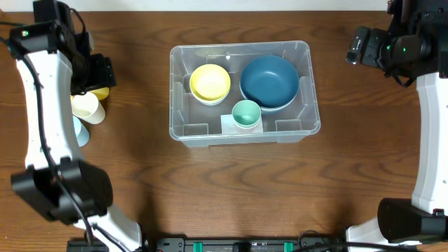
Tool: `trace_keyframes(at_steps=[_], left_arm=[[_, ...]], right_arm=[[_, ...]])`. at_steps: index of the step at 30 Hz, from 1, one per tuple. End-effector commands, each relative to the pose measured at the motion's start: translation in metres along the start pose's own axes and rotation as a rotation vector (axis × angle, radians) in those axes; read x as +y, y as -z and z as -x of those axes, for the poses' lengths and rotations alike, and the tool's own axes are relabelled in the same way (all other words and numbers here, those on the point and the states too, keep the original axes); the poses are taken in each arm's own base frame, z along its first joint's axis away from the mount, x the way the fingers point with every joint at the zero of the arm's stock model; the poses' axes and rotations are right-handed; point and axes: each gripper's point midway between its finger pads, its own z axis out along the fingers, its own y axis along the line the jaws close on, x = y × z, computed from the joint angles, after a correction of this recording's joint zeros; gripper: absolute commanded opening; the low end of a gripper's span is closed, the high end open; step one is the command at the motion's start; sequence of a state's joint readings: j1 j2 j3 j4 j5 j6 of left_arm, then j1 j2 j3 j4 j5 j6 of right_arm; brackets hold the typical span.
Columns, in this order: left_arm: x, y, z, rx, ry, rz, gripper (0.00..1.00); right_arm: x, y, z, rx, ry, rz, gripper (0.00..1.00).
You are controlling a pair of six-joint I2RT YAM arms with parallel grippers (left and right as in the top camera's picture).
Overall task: Pack container
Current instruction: 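Move the left gripper back and grasp the cream cup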
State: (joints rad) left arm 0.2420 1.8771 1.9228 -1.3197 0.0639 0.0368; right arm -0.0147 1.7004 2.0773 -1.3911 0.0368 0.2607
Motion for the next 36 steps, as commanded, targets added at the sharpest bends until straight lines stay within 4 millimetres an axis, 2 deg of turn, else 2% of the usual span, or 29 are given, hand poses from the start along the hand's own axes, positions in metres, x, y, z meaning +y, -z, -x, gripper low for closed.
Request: trace_keyframes(at_steps=[1, 7, 13, 21, 32, 34, 36], left_arm=[[0.019, -0.03, -0.002, 0.083, 0.063, 0.016, 0.74], [0.031, -0.076, -0.002, 0.173, 0.073, 0.02, 0.74], [0.033, -0.107, 0.0, 0.212, 0.053, 0.017, 0.74], [0.037, -0.129, 0.0, 0.242, 0.031, 0.026, 0.73], [0.046, -0.152, -0.006, 0.293, 0.029, 0.064, 0.65], [0.046, -0.156, -0.008, 0.302, 0.029, 0.064, 0.57], [0.046, -0.157, -0.008, 0.307, 0.029, 0.064, 0.42]], right_arm=[[-0.002, 0.003, 0.0, -0.006, -0.019, -0.001, 0.99], [-0.002, 0.003, 0.0, -0.006, -0.019, -0.001, 0.99], [-0.002, 0.003, 0.0, -0.006, -0.02, -0.001, 0.99], [-0.002, 0.003, 0.0, -0.006, -0.02, -0.001, 0.99], [-0.002, 0.003, 0.0, -0.006, -0.019, -0.001, 0.99], [-0.002, 0.003, 0.0, -0.006, -0.02, -0.001, 0.99], [-0.002, 0.003, 0.0, -0.006, -0.02, -0.001, 0.99]])
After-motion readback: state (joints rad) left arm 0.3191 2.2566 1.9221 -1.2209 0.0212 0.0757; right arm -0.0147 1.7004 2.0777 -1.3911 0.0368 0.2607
